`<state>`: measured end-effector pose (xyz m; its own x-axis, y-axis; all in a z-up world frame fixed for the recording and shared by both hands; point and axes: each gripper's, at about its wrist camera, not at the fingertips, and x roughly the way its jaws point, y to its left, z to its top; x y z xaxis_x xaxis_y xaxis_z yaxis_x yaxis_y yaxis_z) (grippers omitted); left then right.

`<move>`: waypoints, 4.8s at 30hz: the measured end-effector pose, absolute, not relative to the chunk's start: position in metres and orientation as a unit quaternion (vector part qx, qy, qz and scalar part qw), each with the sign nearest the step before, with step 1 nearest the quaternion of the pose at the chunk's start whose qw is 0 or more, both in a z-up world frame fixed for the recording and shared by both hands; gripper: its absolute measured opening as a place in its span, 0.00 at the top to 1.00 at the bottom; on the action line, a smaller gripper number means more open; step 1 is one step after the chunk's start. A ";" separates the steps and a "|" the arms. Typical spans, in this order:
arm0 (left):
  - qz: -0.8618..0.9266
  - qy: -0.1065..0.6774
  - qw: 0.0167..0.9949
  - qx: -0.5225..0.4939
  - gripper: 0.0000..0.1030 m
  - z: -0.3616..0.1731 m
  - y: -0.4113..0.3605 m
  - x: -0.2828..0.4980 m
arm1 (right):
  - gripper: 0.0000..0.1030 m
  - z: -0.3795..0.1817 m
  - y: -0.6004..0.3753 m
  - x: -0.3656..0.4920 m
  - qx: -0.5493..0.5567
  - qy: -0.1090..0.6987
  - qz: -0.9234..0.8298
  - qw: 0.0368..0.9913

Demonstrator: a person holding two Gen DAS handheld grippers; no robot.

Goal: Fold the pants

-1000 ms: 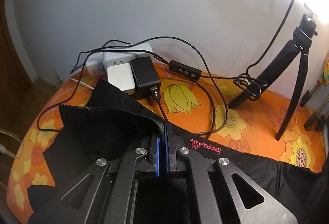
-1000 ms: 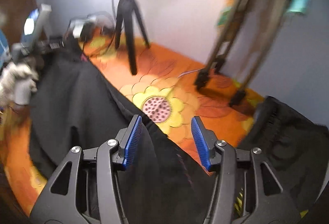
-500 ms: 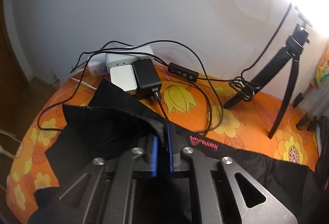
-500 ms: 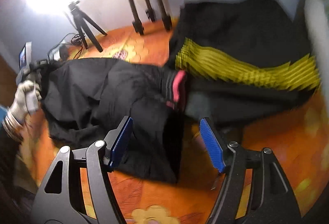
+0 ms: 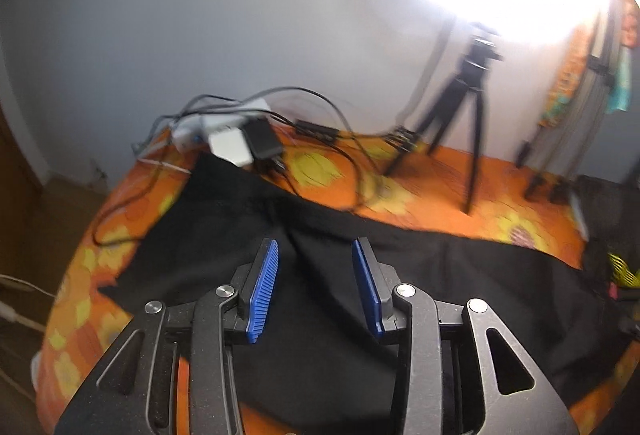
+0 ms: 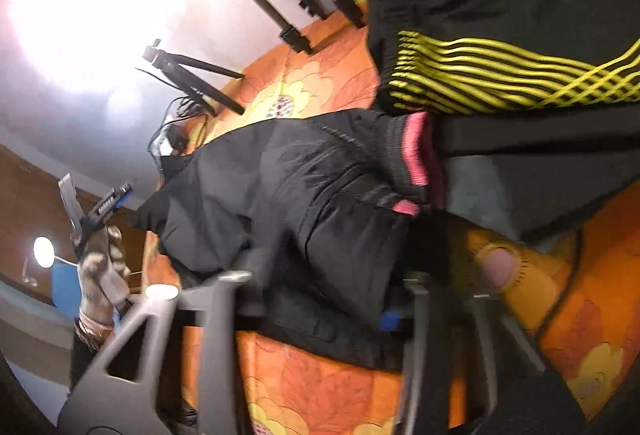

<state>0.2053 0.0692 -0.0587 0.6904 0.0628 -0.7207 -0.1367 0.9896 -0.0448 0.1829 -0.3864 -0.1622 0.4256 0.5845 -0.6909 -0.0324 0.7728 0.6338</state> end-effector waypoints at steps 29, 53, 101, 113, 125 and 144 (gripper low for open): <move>0.124 0.403 0.898 -0.122 0.58 -0.092 0.214 0.149 | 0.46 -0.099 -0.331 0.133 -0.054 0.380 0.099 0.918; 0.090 0.425 0.865 -0.251 0.86 -0.130 0.251 0.191 | 0.48 -0.054 -0.080 0.200 -0.143 0.346 0.348 0.860; 0.015 0.393 0.882 -0.259 0.55 -0.146 0.262 0.161 | 0.97 -0.141 0.191 0.357 -0.296 0.301 0.374 0.826; 0.019 0.388 0.863 -0.323 0.56 -0.157 0.288 0.187 | 0.50 -0.110 0.165 0.343 -0.232 0.323 0.404 0.824; -0.029 0.364 0.845 -0.392 0.55 -0.150 0.302 0.173 | 0.50 -0.154 0.116 0.193 -0.286 0.402 0.471 0.731; 0.049 0.375 0.856 -0.354 0.55 -0.154 0.328 0.175 | 0.57 -0.167 0.176 0.214 -0.287 0.389 0.452 0.750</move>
<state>0.1748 0.3278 -0.1538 0.7147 -0.1812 -0.6755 -0.3487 0.7449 -0.5688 0.2135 0.1758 -0.1671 0.2886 0.4544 -0.8428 -0.9010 0.4268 -0.0785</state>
